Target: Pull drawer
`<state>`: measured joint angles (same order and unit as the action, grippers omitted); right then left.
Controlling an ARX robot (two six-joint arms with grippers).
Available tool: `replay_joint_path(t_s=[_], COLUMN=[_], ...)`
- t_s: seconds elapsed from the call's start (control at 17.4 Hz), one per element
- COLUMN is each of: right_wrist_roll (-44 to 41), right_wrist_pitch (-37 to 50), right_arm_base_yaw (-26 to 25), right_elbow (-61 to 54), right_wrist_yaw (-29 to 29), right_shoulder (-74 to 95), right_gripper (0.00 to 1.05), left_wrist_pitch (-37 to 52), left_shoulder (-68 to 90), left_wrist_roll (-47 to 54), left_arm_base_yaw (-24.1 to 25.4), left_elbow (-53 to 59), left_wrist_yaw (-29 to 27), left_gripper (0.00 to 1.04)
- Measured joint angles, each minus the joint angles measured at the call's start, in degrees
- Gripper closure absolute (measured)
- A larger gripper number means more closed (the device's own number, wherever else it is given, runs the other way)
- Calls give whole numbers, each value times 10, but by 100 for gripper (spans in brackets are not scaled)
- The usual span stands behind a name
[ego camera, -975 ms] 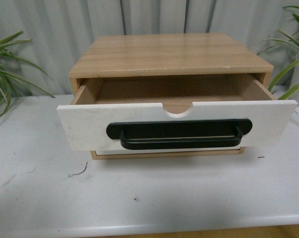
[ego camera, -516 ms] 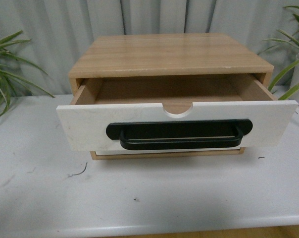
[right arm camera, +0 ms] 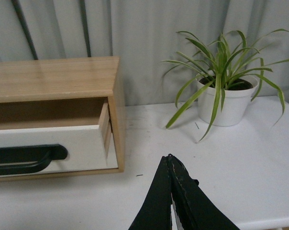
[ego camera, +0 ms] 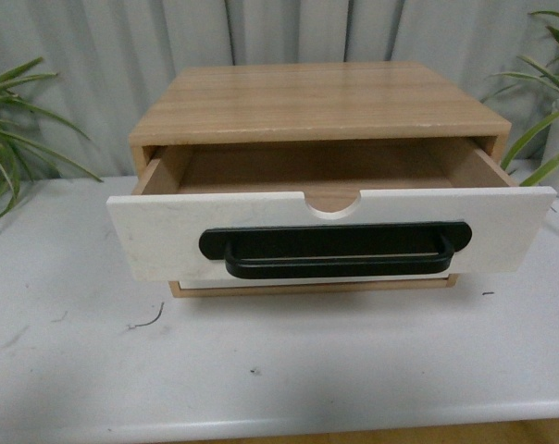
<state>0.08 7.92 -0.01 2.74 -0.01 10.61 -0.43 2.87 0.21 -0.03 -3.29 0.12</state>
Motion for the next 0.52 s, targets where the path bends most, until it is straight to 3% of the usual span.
replay_joint_path(t_s=[0.17, 0.52], right_wrist_roll=[0, -1], right_wrist_pitch=[-84, -81], right_arm_base_yaw=[0, 0], right_elbow=[-10, -20], right_wrist_yaw=[0, 0], right_shoulder=[-86, -104], right_gripper=[103, 103], left_wrist_pitch=[0, 2], left_shoulder=[-5, -24], left_wrist_roll=[0, 0], left_arm_base_yaw=[0, 0], left_elbow=[6, 26], left_wrist_yaw=[-2, -2], left_gripper=[103, 103])
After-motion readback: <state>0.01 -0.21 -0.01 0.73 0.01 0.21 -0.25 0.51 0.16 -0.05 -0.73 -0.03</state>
